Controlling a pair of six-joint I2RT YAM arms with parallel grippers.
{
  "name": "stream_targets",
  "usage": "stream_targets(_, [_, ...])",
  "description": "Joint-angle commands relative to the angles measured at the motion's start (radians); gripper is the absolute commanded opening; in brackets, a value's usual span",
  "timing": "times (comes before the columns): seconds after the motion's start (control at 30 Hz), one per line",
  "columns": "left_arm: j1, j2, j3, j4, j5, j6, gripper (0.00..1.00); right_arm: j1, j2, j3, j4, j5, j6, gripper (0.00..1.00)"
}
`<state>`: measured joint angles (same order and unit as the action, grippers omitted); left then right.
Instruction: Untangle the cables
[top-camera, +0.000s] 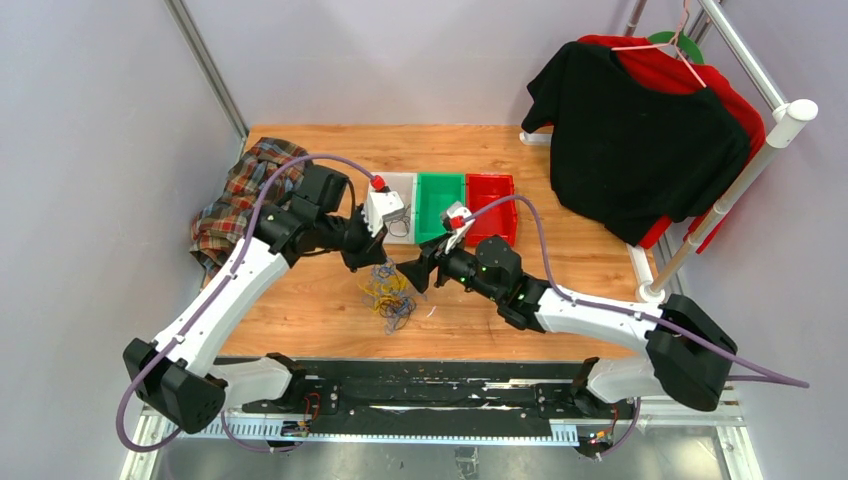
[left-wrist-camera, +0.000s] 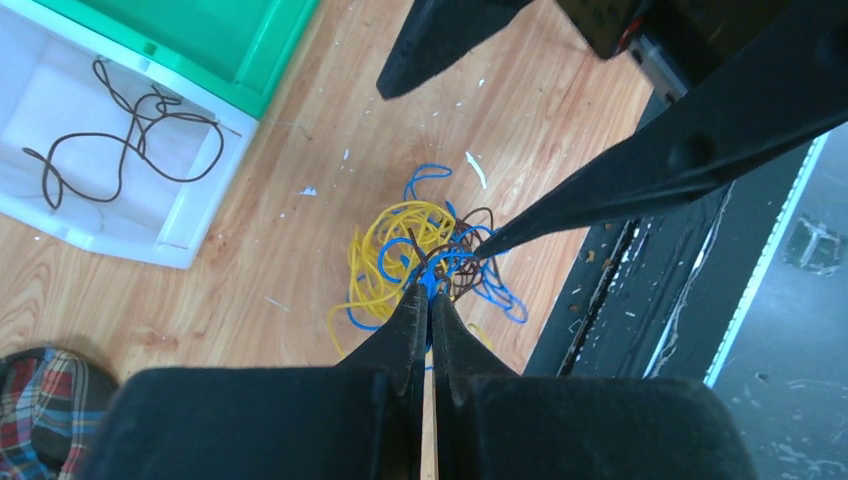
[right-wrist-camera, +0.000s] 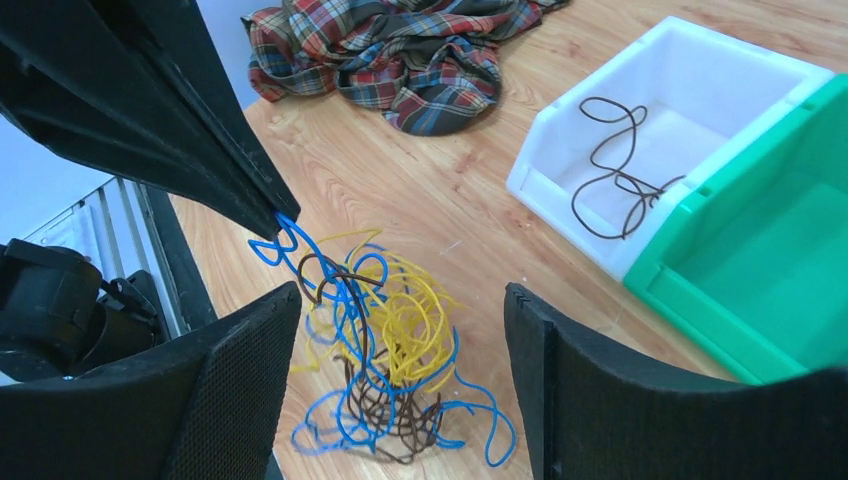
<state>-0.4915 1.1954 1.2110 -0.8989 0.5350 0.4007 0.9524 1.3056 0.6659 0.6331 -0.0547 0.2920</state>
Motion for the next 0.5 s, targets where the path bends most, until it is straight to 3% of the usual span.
stream_targets(0.0, [-0.005, -0.039, 0.054, -0.017, 0.022, -0.076, 0.01, 0.040, 0.039, 0.052, 0.051, 0.011, -0.048, 0.74])
stream_targets(0.47, [-0.005, -0.051, 0.098, -0.072, 0.089, -0.082, 0.01, 0.072, 0.166, 0.106, 0.177, 0.116, -0.004, 0.69])
